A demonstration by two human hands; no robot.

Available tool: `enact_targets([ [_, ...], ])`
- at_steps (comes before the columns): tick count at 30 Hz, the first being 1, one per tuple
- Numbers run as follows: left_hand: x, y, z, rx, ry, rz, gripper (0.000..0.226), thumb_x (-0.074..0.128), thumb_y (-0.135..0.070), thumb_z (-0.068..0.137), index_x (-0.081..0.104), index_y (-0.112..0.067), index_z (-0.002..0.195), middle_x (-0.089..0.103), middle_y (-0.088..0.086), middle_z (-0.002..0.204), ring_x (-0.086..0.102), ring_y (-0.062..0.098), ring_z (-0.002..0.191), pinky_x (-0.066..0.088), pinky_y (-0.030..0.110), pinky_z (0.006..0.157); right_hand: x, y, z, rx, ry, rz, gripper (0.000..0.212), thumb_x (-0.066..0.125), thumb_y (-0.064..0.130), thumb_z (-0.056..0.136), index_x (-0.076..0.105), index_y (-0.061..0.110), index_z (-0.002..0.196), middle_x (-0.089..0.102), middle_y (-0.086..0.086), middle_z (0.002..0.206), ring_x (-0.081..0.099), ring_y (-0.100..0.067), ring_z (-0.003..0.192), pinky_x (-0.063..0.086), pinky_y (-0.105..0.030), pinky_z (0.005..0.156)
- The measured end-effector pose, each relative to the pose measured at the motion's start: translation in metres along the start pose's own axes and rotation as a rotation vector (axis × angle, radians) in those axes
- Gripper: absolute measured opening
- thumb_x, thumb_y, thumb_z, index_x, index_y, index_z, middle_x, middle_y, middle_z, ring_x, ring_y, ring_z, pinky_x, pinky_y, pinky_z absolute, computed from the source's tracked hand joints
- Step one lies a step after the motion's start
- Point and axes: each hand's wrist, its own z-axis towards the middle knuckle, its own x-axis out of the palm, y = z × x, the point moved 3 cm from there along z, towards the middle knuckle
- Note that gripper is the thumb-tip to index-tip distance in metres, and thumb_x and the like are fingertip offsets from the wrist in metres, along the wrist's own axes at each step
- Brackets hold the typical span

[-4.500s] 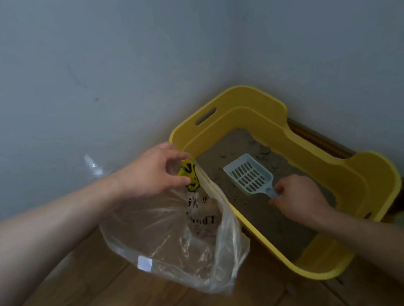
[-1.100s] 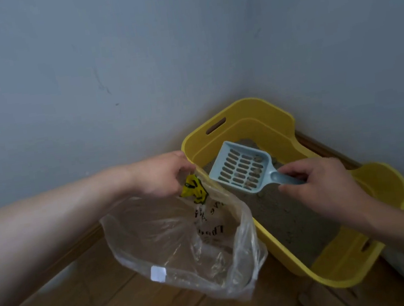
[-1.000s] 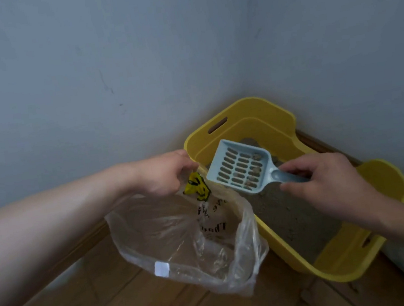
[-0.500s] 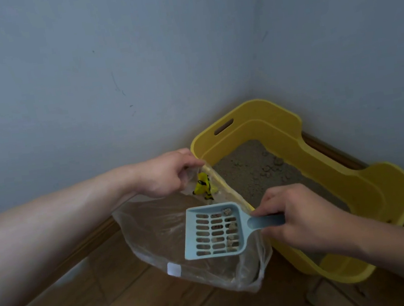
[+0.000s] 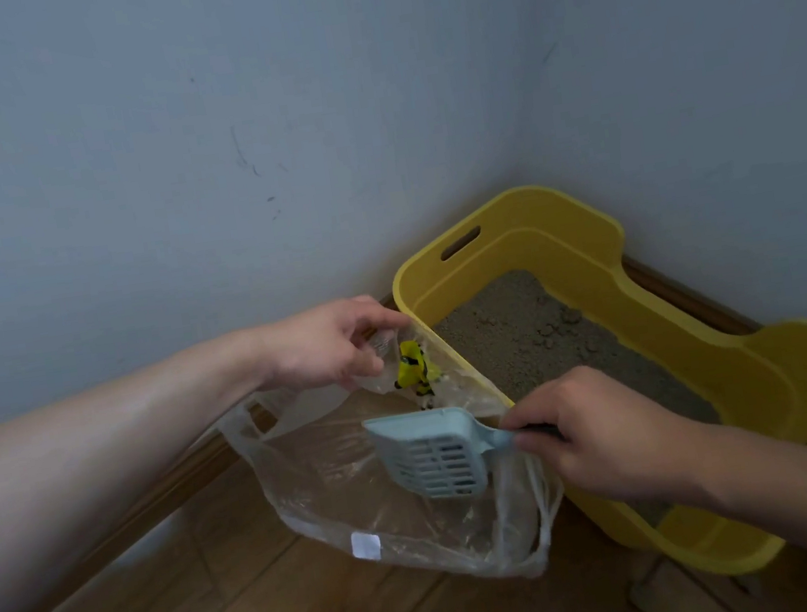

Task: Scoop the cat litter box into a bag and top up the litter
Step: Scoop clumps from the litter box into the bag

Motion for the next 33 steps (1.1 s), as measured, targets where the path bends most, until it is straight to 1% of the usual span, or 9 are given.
enact_targets([
  [5,0.000,0.003,-0.001,-0.006,0.027,-0.061,0.059,0.059,0.007,0.089,0.050,-0.021,0.141,0.044,-0.006,0.114,0.060,0.010,0.083,0.060,0.038,0.078,0.000,-0.001,0.000,0.011,-0.007,-0.003,0.022,0.053,0.031,0.099,0.072,0.023,0.105,0.071,0.007,0.094,0.064,-0.010,0.085,0.053,-0.037,0.075],
  [8,0.001,0.005,-0.001,-0.002,0.031,-0.100,0.062,0.058,0.012,0.087,0.049,-0.019,0.141,0.043,-0.002,0.118,0.061,0.009,0.082,0.059,0.036,0.075,0.001,-0.003,-0.001,0.042,-0.013,0.043,0.019,0.056,0.030,0.098,0.072,0.027,0.108,0.071,0.012,0.095,0.063,-0.006,0.085,0.054,-0.033,0.075],
  [13,0.001,0.009,-0.001,-0.018,0.045,-0.123,0.064,0.058,0.012,0.087,0.046,-0.017,0.143,0.043,-0.002,0.116,0.060,0.020,0.088,0.059,0.041,0.079,0.001,-0.010,-0.007,0.112,-0.029,0.169,0.016,0.060,0.029,0.097,0.072,0.032,0.106,0.070,0.019,0.089,0.064,0.001,0.082,0.054,-0.027,0.072],
  [16,0.001,0.009,0.001,-0.023,0.032,-0.133,0.065,0.057,0.013,0.086,0.047,-0.018,0.142,0.044,-0.006,0.112,0.059,0.020,0.089,0.059,0.044,0.079,-0.007,-0.013,-0.013,0.137,-0.080,0.239,0.013,0.064,0.027,0.094,0.072,0.036,0.099,0.069,0.019,0.083,0.064,0.001,0.080,0.053,-0.023,0.067],
  [21,0.002,0.006,0.006,-0.032,-0.031,-0.120,0.059,0.057,0.011,0.089,0.053,-0.022,0.137,0.047,-0.010,0.112,0.054,0.010,0.091,0.061,0.038,0.075,-0.031,-0.020,-0.026,0.140,-0.183,0.233,0.009,0.069,0.025,0.090,0.071,0.034,0.090,0.066,0.016,0.077,0.061,-0.006,0.074,0.052,-0.031,0.061],
  [24,0.003,0.007,0.007,-0.033,-0.026,-0.107,0.058,0.057,0.009,0.089,0.055,-0.024,0.137,0.047,-0.010,0.116,0.054,0.008,0.093,0.060,0.032,0.073,-0.044,-0.027,-0.036,0.180,-0.288,0.258,0.013,0.069,0.023,0.089,0.067,0.034,0.083,0.062,0.014,0.079,0.059,-0.005,0.077,0.046,-0.022,0.061],
  [26,0.003,0.008,0.009,-0.020,-0.025,-0.098,0.058,0.057,0.008,0.090,0.055,-0.026,0.137,0.047,-0.007,0.119,0.056,0.004,0.086,0.060,0.030,0.072,-0.048,-0.032,-0.042,0.226,-0.346,0.236,0.015,0.070,0.022,0.088,0.064,0.033,0.081,0.060,0.012,0.078,0.056,-0.003,0.078,0.042,-0.019,0.062],
  [28,0.004,0.008,0.012,0.003,-0.028,-0.099,0.057,0.059,0.006,0.090,0.054,-0.026,0.137,0.048,-0.006,0.119,0.056,-0.001,0.076,0.059,0.030,0.072,-0.046,-0.038,-0.045,0.296,-0.364,0.217,0.015,0.070,0.022,0.088,0.062,0.033,0.082,0.059,0.012,0.081,0.055,-0.003,0.075,0.039,-0.017,0.061],
  [33,0.003,0.009,0.016,0.042,-0.075,-0.130,0.056,0.062,0.009,0.086,0.057,-0.027,0.129,0.051,-0.004,0.101,0.058,0.008,0.070,0.057,0.029,0.066,-0.026,-0.063,-0.042,0.517,-0.271,0.148,0.016,0.069,0.025,0.090,0.060,0.035,0.100,0.059,0.016,0.093,0.055,0.001,0.080,0.040,-0.013,0.058],
])
